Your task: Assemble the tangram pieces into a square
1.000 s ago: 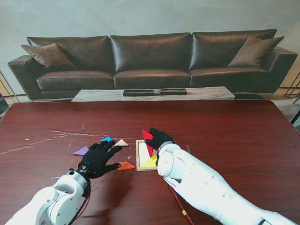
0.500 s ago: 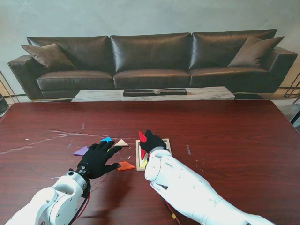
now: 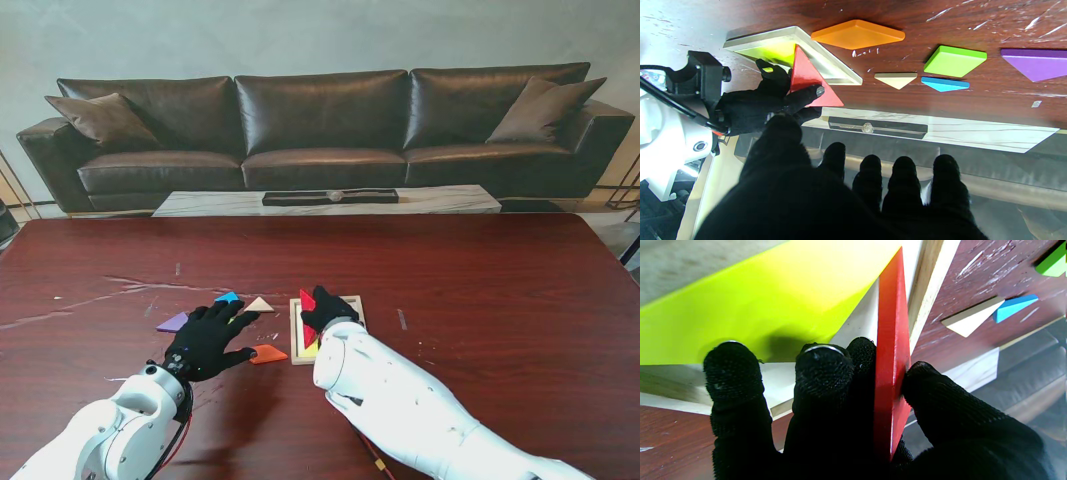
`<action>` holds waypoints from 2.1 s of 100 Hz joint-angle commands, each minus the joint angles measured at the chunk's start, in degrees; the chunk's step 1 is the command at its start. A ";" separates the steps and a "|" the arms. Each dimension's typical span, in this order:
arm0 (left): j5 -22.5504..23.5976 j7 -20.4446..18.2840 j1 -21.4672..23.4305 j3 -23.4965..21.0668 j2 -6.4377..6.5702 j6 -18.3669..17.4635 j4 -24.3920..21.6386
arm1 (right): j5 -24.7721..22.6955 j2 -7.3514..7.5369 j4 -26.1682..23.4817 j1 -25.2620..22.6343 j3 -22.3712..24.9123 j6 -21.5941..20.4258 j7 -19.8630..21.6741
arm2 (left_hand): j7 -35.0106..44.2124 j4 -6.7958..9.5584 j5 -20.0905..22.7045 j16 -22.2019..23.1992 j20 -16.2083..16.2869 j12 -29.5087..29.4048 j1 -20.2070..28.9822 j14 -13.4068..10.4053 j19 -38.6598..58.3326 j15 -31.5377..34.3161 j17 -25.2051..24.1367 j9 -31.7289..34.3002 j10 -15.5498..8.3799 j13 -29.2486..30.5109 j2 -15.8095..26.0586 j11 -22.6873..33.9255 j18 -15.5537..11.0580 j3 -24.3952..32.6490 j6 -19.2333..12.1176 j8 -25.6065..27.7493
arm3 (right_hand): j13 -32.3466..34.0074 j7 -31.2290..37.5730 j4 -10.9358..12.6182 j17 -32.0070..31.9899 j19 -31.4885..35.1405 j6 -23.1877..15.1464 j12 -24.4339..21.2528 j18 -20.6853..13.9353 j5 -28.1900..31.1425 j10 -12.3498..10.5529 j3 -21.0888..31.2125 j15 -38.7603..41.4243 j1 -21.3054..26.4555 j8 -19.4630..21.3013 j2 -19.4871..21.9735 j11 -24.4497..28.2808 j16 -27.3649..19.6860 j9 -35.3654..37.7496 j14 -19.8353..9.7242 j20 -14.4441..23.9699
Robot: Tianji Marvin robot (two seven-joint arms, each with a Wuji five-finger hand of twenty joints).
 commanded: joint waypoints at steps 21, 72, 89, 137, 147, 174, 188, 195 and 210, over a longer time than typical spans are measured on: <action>-0.20 0.03 0.17 0.00 0.01 -0.15 -0.06 | -2.39 1.71 -3.34 -0.21 -0.92 2.29 2.94 | -0.93 1.41 -0.57 0.24 0.87 0.07 0.88 -1.26 -0.45 -0.41 -0.22 -0.58 0.22 0.10 2.09 0.17 0.46 -0.12 -0.44 -0.07 | -2.26 -5.43 5.27 -3.69 2.03 -2.07 2.37 0.07 -3.67 -1.14 -2.52 -3.68 -5.32 5.03 4.45 1.17 0.03 -6.71 0.78 1.37; -0.29 0.32 0.44 -0.17 -0.04 -0.23 -0.25 | -6.97 3.92 -6.87 0.71 -2.75 7.30 7.28 | -0.95 1.42 -0.59 0.22 0.99 0.05 0.86 -1.18 -0.41 -0.44 -0.14 -0.91 0.53 -0.06 2.15 0.08 0.44 -0.10 -0.40 -0.06 | -16.22 -16.20 12.67 -11.10 2.27 -2.81 4.72 -3.67 -6.89 2.28 -13.18 -4.73 -6.59 15.47 10.83 -1.19 0.36 -20.93 1.92 7.06; -0.37 0.22 0.32 -0.06 -0.03 -0.21 -0.20 | -9.59 5.08 -7.84 1.16 -3.71 7.87 8.76 | -0.96 1.42 -0.57 0.24 1.03 0.05 0.88 -1.25 -0.38 -0.41 -0.11 -0.89 0.51 -0.02 2.12 0.08 0.44 -0.11 -0.38 -0.05 | -30.10 -25.05 12.71 -22.13 -1.69 -2.31 2.69 -7.17 -7.23 6.69 -21.26 -13.11 -4.75 14.73 12.64 -6.92 -2.46 -32.37 4.48 10.66; -0.43 0.13 0.19 0.11 -0.02 -0.22 -0.18 | -9.29 5.64 -7.49 0.76 -2.95 3.04 8.58 | -0.94 1.41 -0.52 0.24 1.03 0.07 0.95 -1.26 -0.41 -0.38 -0.08 -0.78 0.48 0.03 2.14 0.14 0.39 -0.10 -0.40 -0.05 | -39.99 -35.10 13.18 -34.88 -13.80 -1.52 -8.27 -8.15 -2.75 10.03 -44.93 -36.70 8.11 8.91 19.54 -22.62 -15.34 -33.26 7.00 2.85; -0.44 0.08 0.18 0.13 -0.02 -0.22 -0.19 | -8.15 5.28 -6.31 1.08 -3.12 1.50 8.52 | -0.93 1.41 -0.48 0.24 1.03 0.08 0.95 -1.28 -0.40 -0.37 -0.06 -0.77 0.52 0.08 2.17 0.15 0.42 -0.10 -0.44 -0.04 | -39.56 -35.79 13.12 -35.12 -14.49 -1.65 -10.22 -8.55 -2.26 10.26 -45.03 -40.09 7.96 8.31 19.94 -24.69 -17.77 -32.85 6.97 1.27; -0.48 0.02 0.23 0.09 -0.02 -0.10 -0.27 | -6.20 4.46 -4.72 1.04 -2.95 -0.11 7.68 | -0.94 1.41 -0.54 0.24 1.04 0.08 0.99 -1.30 -0.35 -0.36 0.00 -0.71 0.39 0.16 2.23 0.17 0.33 -0.10 -0.49 -0.05 | -39.09 -35.15 13.14 -34.95 -15.53 -1.17 -11.88 -8.36 -0.18 11.59 -44.84 -42.40 8.64 8.05 20.42 -25.77 -19.75 -31.24 9.84 -0.79; -0.46 -0.07 0.26 0.08 -0.02 -0.01 -0.33 | -5.53 3.85 -3.77 0.88 -2.68 -1.86 6.19 | -0.93 1.41 -0.54 0.24 1.02 0.08 1.00 -1.31 -0.35 -0.34 -0.03 -0.71 0.51 0.18 2.26 0.18 0.31 -0.10 -0.42 -0.05 | -38.17 -34.45 13.11 -34.44 -15.47 -1.08 -11.97 -8.21 0.10 11.87 -44.71 -42.30 9.33 8.05 20.49 -25.43 -19.90 -30.38 10.26 -1.26; -0.44 -0.08 0.33 0.02 -0.02 0.04 -0.39 | -4.87 3.50 -3.26 0.82 -2.51 -2.85 5.55 | -0.92 1.41 -0.51 0.24 1.02 0.08 1.00 -1.32 -0.33 -0.34 0.01 -0.68 0.42 0.21 2.26 0.19 0.32 -0.10 -0.43 -0.05 | -37.80 -34.17 13.08 -34.21 -15.45 -0.90 -12.02 -8.16 0.39 12.18 -44.66 -42.24 9.74 7.97 20.51 -25.27 -19.97 -30.03 10.76 -1.52; -0.47 0.00 0.39 -0.09 -0.03 0.02 -0.39 | -4.10 3.02 -2.83 0.63 -2.40 -4.01 4.63 | -0.91 1.41 -0.48 0.24 1.01 0.08 1.03 -1.32 -0.33 -0.34 0.00 -0.67 0.53 0.21 2.26 0.21 0.27 -0.11 -0.41 -0.05 | -36.73 -33.47 12.91 -33.68 -15.44 -0.60 -12.32 -7.50 1.17 13.01 -44.79 -41.66 10.53 7.72 20.68 -25.13 -19.92 -29.10 11.89 -2.38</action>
